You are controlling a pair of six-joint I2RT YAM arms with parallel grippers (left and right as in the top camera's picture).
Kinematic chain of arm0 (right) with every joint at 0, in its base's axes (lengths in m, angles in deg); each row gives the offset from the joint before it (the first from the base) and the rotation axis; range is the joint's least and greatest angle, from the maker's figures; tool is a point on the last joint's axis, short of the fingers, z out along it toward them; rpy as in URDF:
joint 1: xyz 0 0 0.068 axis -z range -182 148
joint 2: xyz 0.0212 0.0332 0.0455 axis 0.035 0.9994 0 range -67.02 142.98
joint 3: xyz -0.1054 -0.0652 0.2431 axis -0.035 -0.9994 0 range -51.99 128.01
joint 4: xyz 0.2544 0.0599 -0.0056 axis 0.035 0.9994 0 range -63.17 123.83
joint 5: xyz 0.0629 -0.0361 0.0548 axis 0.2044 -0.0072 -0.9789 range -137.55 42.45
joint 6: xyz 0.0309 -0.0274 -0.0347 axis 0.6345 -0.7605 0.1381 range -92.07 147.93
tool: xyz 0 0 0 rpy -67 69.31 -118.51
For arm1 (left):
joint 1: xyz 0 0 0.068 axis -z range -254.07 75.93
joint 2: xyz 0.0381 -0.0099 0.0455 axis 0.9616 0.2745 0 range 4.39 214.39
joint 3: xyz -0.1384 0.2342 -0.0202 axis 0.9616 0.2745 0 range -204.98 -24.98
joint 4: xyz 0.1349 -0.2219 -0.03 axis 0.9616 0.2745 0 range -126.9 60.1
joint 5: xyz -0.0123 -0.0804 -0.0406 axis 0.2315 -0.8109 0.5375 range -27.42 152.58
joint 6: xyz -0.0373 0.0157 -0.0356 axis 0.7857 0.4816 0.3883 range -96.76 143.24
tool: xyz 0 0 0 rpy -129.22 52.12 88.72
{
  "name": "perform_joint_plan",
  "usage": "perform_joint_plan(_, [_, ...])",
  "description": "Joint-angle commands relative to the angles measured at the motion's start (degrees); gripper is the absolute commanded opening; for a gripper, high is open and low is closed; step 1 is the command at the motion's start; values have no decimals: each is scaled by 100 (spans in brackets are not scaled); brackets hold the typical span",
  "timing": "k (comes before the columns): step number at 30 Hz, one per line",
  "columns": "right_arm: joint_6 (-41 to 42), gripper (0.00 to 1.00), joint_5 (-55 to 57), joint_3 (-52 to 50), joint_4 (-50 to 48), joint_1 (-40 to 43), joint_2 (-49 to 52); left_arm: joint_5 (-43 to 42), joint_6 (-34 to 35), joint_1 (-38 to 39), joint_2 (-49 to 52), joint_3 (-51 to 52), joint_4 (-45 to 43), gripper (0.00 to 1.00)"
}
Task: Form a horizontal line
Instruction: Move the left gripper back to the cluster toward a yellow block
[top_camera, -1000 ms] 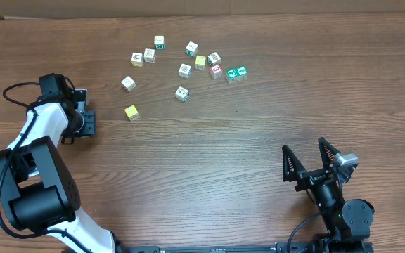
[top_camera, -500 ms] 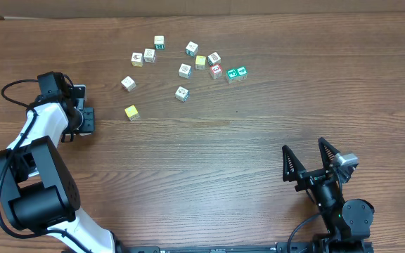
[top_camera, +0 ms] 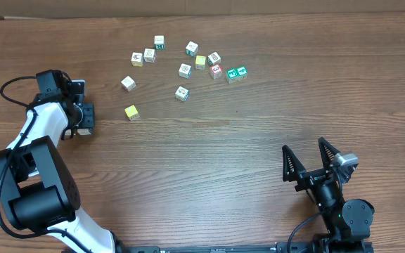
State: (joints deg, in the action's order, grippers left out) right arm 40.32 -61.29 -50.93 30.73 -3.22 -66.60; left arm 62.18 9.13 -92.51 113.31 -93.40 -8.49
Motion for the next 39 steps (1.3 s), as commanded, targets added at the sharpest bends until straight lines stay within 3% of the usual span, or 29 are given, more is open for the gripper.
perform_joint_plan(1, [-17, 100, -26, -59, -33, -15, -24, -232, -109, -11, 46, -590, 118, 39])
perform_joint_plan(7, [-17, 100, -26, -59, -33, -17, -24, -848, -87, 223, 44, -2297, 1099, 39])
perform_joint_plan(12, [-17, 100, -26, -59, -33, -17, -24, -892, -87, 850, 44, -3609, 1915, 41])
perform_joint_plan(20, [-17, 100, -26, -59, -33, -17, -24, -146, 332, 1958, 282, -3587, 2081, 49])
perform_joint_plan(28, [-17, 100, -26, -59, -33, -15, -24, 116, 1947, 2133, 953, -3587, 3047, 45])
perform_joint_plan(31, [-17, 100, -26, -59, -33, -15, -24, 144, 2426, 2144, 1027, -3587, 3154, 50])
perform_joint_plan(39, [-17, 100, -26, -59, -33, -15, -24, 684, 3519, 2262, 1056, -3576, 3770, 52])
